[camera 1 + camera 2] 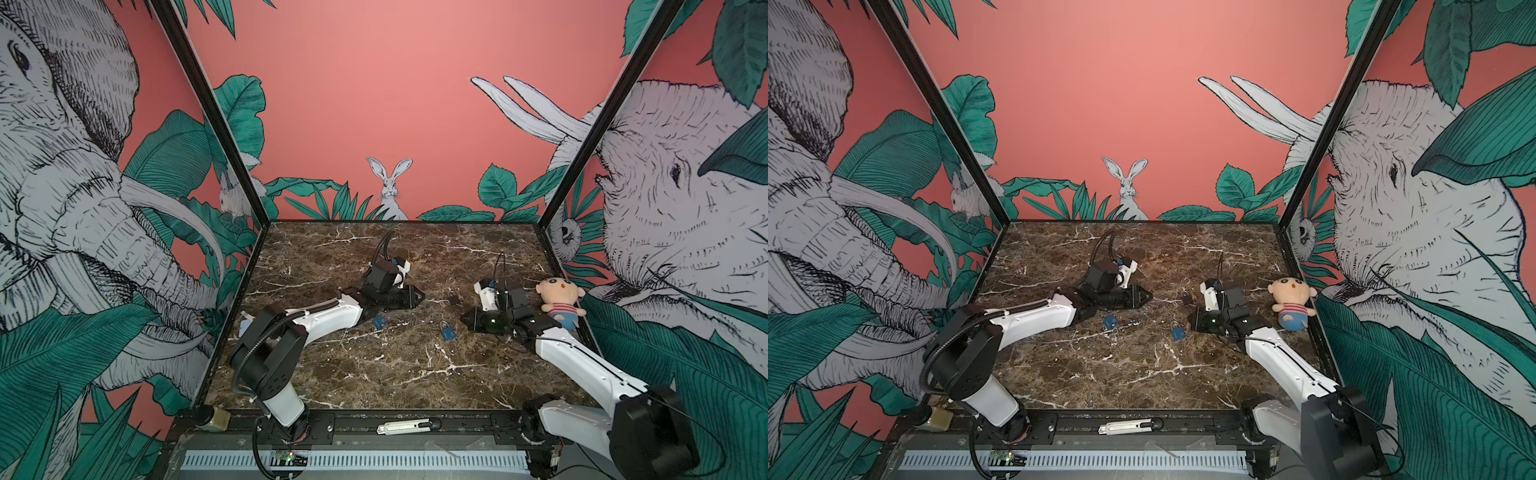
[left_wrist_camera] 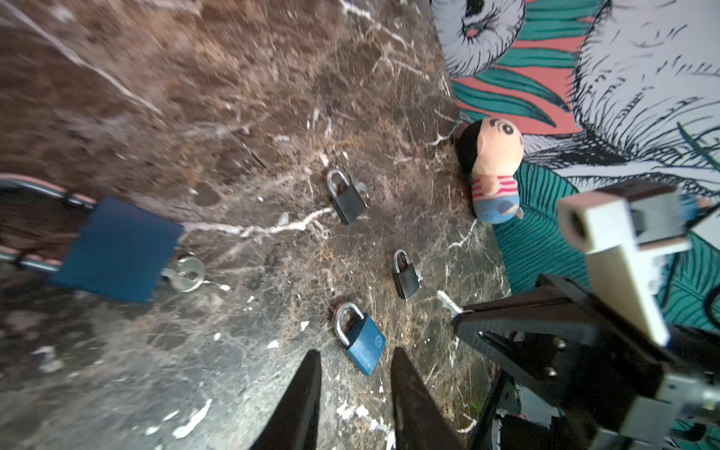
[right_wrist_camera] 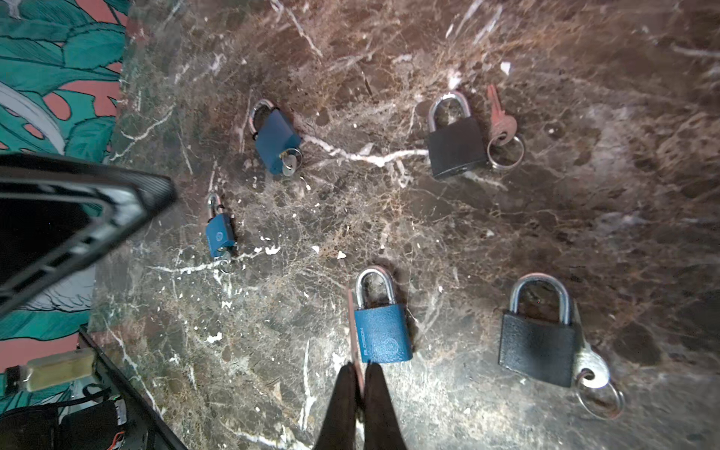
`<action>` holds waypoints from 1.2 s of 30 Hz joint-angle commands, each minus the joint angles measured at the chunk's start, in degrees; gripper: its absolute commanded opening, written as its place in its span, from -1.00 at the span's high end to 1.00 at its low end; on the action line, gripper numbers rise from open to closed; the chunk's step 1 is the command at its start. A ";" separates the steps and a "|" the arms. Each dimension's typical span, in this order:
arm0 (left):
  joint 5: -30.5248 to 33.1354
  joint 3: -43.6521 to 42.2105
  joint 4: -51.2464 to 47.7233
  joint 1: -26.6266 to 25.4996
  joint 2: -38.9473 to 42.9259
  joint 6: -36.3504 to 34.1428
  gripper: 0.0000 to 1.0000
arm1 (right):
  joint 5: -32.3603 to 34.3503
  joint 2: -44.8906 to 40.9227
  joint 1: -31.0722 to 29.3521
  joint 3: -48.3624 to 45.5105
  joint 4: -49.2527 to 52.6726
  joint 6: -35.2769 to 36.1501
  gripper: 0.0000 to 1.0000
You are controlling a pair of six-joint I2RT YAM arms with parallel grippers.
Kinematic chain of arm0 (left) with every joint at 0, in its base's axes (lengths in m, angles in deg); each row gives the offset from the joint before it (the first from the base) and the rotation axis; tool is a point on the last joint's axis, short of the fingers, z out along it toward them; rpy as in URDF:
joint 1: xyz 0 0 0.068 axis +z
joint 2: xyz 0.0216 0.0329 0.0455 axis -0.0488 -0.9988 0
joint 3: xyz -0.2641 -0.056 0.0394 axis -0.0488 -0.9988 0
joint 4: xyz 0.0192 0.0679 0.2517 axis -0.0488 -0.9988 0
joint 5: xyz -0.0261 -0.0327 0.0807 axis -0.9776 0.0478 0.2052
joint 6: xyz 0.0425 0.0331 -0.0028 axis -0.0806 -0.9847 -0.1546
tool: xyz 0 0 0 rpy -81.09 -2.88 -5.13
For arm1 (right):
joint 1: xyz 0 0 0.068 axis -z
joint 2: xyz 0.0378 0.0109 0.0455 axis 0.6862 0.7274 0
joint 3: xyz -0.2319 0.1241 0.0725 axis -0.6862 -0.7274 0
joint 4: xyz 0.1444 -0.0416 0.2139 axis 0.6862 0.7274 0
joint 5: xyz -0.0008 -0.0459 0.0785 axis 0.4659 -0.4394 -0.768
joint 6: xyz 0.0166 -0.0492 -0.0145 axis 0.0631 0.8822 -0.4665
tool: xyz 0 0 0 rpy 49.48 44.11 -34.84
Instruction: Lock with the key
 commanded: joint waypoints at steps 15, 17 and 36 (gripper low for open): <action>3.70 -4.13 -1.94 1.93 6.72 -2.57 0.32 | 7.27 10.17 -4.04 -0.77 -8.35 -1.41 1.00; 3.34 -4.07 -1.46 1.95 6.58 -2.11 0.32 | 7.74 11.00 -4.14 -0.86 -8.43 -1.38 1.00; 2.46 -3.23 -1.15 1.97 4.89 -1.66 0.32 | 8.83 12.71 -5.62 -2.57 -9.36 -1.23 0.87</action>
